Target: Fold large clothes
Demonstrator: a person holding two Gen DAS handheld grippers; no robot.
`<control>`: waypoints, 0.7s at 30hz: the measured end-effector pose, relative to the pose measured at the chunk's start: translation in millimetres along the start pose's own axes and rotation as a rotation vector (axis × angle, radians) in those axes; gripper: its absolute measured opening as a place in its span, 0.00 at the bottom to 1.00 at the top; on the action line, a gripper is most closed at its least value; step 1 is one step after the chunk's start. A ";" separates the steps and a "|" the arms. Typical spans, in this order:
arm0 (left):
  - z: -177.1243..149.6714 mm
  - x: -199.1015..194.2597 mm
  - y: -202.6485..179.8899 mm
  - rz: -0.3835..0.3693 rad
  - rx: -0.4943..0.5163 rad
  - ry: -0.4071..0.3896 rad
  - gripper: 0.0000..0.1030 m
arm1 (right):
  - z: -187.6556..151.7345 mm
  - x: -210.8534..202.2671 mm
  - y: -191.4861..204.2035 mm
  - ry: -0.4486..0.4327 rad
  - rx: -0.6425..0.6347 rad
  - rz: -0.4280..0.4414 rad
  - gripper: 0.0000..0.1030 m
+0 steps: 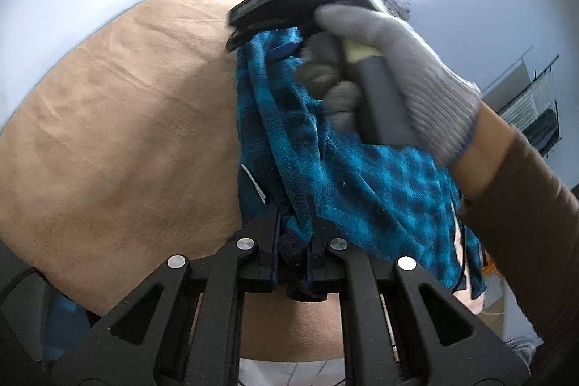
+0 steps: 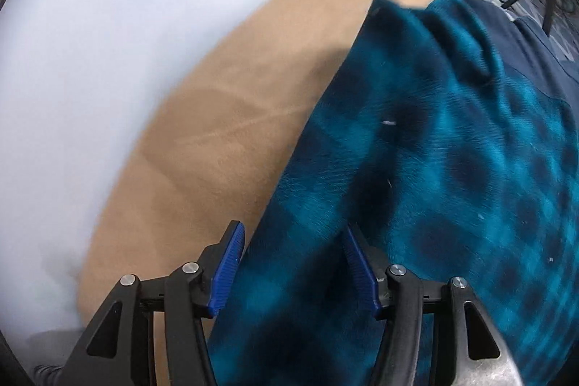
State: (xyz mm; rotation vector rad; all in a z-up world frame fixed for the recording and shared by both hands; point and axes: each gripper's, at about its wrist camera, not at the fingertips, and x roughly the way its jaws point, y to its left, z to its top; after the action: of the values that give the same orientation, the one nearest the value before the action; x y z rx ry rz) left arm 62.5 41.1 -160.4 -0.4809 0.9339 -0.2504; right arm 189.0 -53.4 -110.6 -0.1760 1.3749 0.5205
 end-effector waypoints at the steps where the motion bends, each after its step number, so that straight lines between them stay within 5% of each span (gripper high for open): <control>1: -0.1 -0.3 -1.3 0.003 0.008 0.000 0.07 | 0.4 7.2 3.2 0.017 -0.015 -0.036 0.57; 4: -0.3 1.6 -8.9 0.014 0.037 0.003 0.07 | 0.0 13.5 10.1 0.020 -0.046 -0.087 0.57; 6: 1.5 4.1 -15.0 0.026 0.058 0.008 0.07 | -1.5 13.0 11.3 0.015 -0.053 -0.121 0.31; 9: 3.2 3.2 -23.0 0.034 0.092 0.011 0.07 | -6.1 7.7 4.4 0.001 -0.054 -0.128 0.10; 21: -6.2 10.2 -92.9 0.047 0.305 0.020 0.07 | -59.9 -55.1 -114.7 -0.233 0.279 0.362 0.07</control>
State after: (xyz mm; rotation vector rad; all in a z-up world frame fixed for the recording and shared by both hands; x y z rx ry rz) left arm 63.2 -45.3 -124.4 -0.1752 0.9066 -0.3493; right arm 181.9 -192.4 -90.2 0.3570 1.2385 0.6203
